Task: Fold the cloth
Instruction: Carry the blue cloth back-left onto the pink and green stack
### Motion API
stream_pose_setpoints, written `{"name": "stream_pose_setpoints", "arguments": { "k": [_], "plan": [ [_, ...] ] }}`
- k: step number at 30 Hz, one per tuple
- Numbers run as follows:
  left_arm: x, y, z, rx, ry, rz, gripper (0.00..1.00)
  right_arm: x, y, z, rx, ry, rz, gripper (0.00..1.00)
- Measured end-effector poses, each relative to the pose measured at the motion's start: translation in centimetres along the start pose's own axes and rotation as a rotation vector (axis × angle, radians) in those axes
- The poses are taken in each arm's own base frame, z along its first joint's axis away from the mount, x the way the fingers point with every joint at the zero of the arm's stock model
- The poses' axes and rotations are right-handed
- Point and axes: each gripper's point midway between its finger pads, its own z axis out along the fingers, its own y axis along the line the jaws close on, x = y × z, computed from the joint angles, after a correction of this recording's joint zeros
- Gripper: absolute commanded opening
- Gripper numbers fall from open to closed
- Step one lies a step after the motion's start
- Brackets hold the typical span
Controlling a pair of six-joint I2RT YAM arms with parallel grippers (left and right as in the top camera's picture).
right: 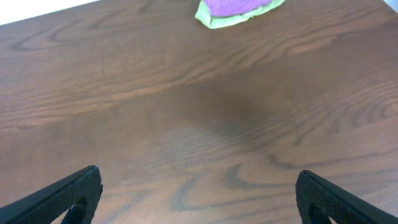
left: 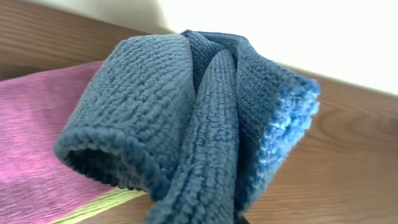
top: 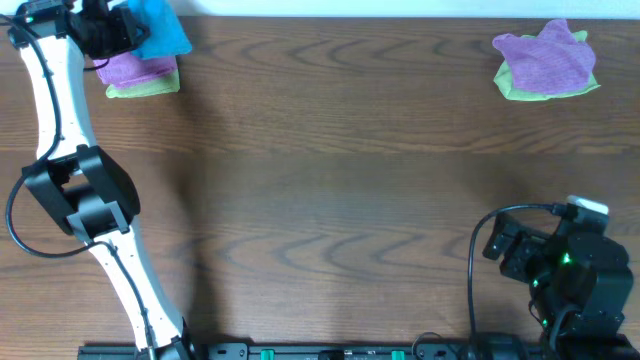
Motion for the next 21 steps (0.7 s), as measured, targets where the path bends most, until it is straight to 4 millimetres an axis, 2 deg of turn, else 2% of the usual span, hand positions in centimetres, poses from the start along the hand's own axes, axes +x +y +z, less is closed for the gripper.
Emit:
{"name": "stream_pose_setpoints", "arguments": {
  "k": [9,16,21],
  "plan": [
    [-0.4,1.8,-0.6,-0.053,-0.019,0.002,0.06,0.5,-0.1,0.0,0.005,0.019,-0.003,0.99],
    [-1.4,2.0,-0.7,-0.058,-0.057,0.027,0.06,0.5,-0.1,0.0,0.005,0.019,-0.003,0.99],
    [-1.1,2.5,-0.4,-0.037,-0.053,0.015,0.06,0.5,-0.1,0.0,0.005,0.019,-0.003,0.99]
  ]
}}
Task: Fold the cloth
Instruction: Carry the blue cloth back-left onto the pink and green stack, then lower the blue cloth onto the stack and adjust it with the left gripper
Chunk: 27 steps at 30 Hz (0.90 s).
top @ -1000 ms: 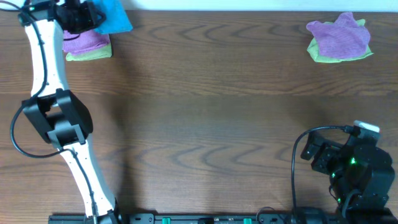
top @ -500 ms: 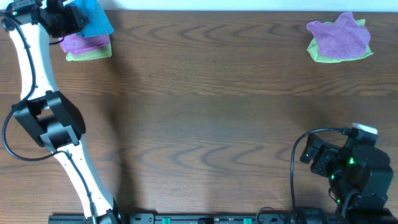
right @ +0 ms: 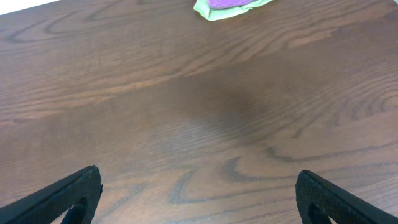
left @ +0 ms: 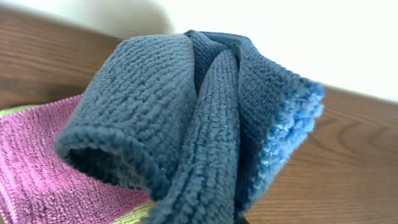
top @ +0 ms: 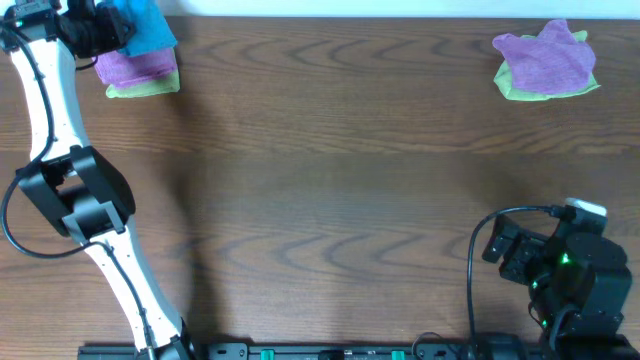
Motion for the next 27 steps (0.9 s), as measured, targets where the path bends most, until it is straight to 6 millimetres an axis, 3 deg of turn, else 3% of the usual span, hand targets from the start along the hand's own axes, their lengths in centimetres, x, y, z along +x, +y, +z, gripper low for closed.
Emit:
{"name": "stream_pose_setpoints", "arguments": {
  "k": [7,18,27],
  "plan": [
    [1.4,2.0,1.3,0.011,0.03,-0.062,0.06,0.0,0.0,0.0,0.0,0.0,0.0,0.99],
    [1.1,5.3,0.1,0.03,-0.012,-0.155,0.06,0.0,0.0,0.0,0.0,0.0,0.0,0.99],
    [2.8,6.0,3.4,0.115,0.011,-0.231,0.06,0.0,0.0,0.0,0.0,0.0,0.018,0.99]
  ]
}}
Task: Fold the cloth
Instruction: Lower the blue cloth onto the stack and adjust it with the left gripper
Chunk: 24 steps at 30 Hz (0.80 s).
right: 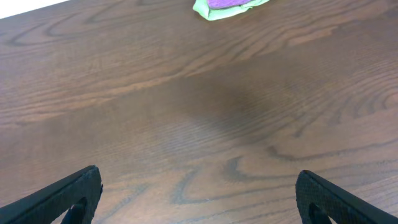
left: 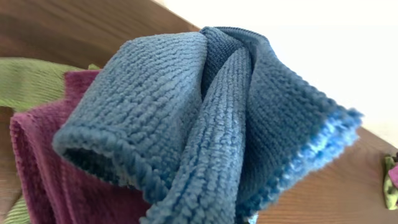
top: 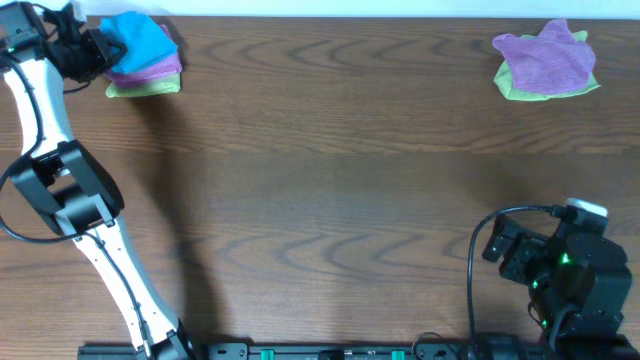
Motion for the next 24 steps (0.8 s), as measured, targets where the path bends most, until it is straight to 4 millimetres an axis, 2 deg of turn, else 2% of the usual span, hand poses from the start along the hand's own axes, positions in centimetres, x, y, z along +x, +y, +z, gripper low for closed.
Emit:
{"name": "stream_pose_setpoints", "arguments": {
  "k": [9,10,12,14,17,24],
  "plan": [
    [-0.2,0.3,0.1,-0.016,-0.009,-0.013,0.06,0.0,0.0,0.0,0.0,0.001,0.008,0.99],
    [-0.2,0.3,0.1,-0.021,-0.01,-0.015,0.1,0.0,0.0,0.0,0.0,0.0,0.011,0.99],
    [-0.3,0.8,0.1,-0.047,-0.013,-0.016,0.32,0.0,0.0,0.0,0.0,0.001,0.015,0.99],
    [-0.4,1.2,0.1,-0.071,-0.018,-0.029,0.65,0.0,0.0,0.0,0.0,0.001,0.02,0.99],
    [-0.5,1.9,0.0,-0.111,-0.027,-0.039,0.97,0.0,0.0,0.0,0.0,0.0,0.027,0.99],
    [-1.0,3.5,-0.3,-0.206,-0.055,-0.067,0.96,0.0,0.0,0.0,0.0,0.0,0.037,0.99]
  ]
}}
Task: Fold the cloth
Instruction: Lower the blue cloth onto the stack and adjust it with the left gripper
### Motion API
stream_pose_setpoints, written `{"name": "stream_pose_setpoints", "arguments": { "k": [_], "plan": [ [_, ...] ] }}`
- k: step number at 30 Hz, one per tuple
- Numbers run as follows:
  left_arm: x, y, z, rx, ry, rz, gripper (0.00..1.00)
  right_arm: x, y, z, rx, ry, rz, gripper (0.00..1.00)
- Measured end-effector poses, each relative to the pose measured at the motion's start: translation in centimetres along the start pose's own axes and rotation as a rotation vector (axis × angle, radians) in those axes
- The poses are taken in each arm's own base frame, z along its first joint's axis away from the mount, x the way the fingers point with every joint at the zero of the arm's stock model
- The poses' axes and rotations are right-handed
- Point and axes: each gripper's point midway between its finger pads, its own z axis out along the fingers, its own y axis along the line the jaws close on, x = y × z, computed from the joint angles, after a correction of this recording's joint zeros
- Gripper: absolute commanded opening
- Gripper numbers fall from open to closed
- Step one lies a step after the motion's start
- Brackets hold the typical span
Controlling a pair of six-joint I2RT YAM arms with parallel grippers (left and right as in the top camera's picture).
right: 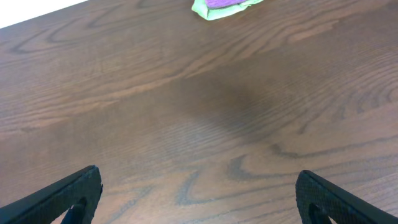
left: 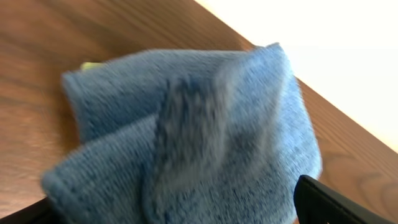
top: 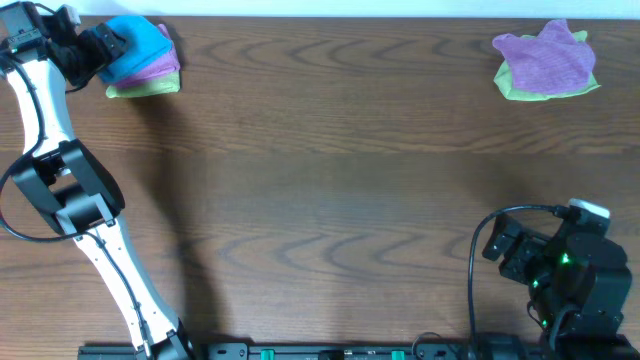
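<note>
A folded blue cloth (top: 146, 38) lies on top of a purple cloth (top: 162, 68) and a green cloth (top: 140, 89) at the table's far left corner. In the left wrist view the blue cloth (left: 186, 124) is blurred and fills most of the frame. My left gripper (top: 100, 45) sits at the cloth's left edge, open, with one finger (left: 323, 202) apart from the cloth at the lower right. My right gripper (right: 199, 196) is open over bare wood near the front right (top: 500, 245), holding nothing.
A crumpled purple cloth on a green one (top: 545, 60) lies at the far right corner, also seen at the top of the right wrist view (right: 227, 5). The wooden table (top: 340, 180) ends at a white wall edge just behind both piles.
My left gripper has opened and let go of the blue cloth, which now rests spread on the purple and green stack. The right arm has not moved.
My left gripper held the bunched blue cloth just right of the purple and green stack. It then had the cloth over the stack's back edge, then on top of the stack. Now the cloth lies there, released. The right gripper stayed open and still.
</note>
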Motion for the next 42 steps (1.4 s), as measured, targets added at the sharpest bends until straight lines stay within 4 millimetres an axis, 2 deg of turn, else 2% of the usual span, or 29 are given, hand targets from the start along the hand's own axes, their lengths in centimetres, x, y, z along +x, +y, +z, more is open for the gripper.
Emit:
{"name": "stream_pose_setpoints", "arguments": {
  "k": [14,19,22,25,26,27,28,29,33,39,42],
  "plan": [
    [-0.9,3.1,-0.7,-0.195,-0.048,-0.081,0.96,0.2,0.4,0.0,-0.025,0.009,0.007,0.99],
    [-3.1,3.1,-2.7,-0.267,-0.115,-0.064,0.95,0.3,0.7,0.0,-0.04,0.015,0.007,0.99],
    [-4.4,2.9,-3.9,-0.295,-0.155,-0.053,0.98,0.3,0.7,0.0,-0.043,0.016,0.007,0.99],
    [-4.8,2.9,-4.6,-0.318,-0.166,-0.06,0.74,0.3,0.8,0.0,-0.044,0.016,0.007,0.99],
    [-4.7,2.8,-4.8,-0.321,-0.158,-0.051,0.61,0.3,0.8,0.0,-0.046,0.017,0.007,0.99],
    [-4.7,2.6,-4.9,-0.322,-0.158,-0.058,0.47,0.3,0.8,0.0,-0.046,0.017,0.007,0.99],
    [-4.7,2.4,-5.1,-0.321,-0.156,-0.058,0.17,0.3,0.8,0.0,-0.046,0.016,0.007,0.99],
    [-4.7,2.0,-5.2,-0.319,-0.155,-0.047,0.05,0.3,0.8,0.0,-0.046,0.017,0.007,0.99],
    [-4.5,-0.2,-4.5,-0.287,-0.14,0.005,0.06,0.3,0.8,0.0,-0.046,0.017,0.007,0.99],
    [-2.8,-7.5,-1.8,-0.084,-0.083,0.128,0.06,0.3,0.9,0.0,-0.054,0.019,0.007,0.99],
    [-2.4,-9.6,-1.3,-0.01,-0.073,0.146,0.06,0.5,1.1,0.0,-0.063,0.026,0.007,0.99]
  ]
}}
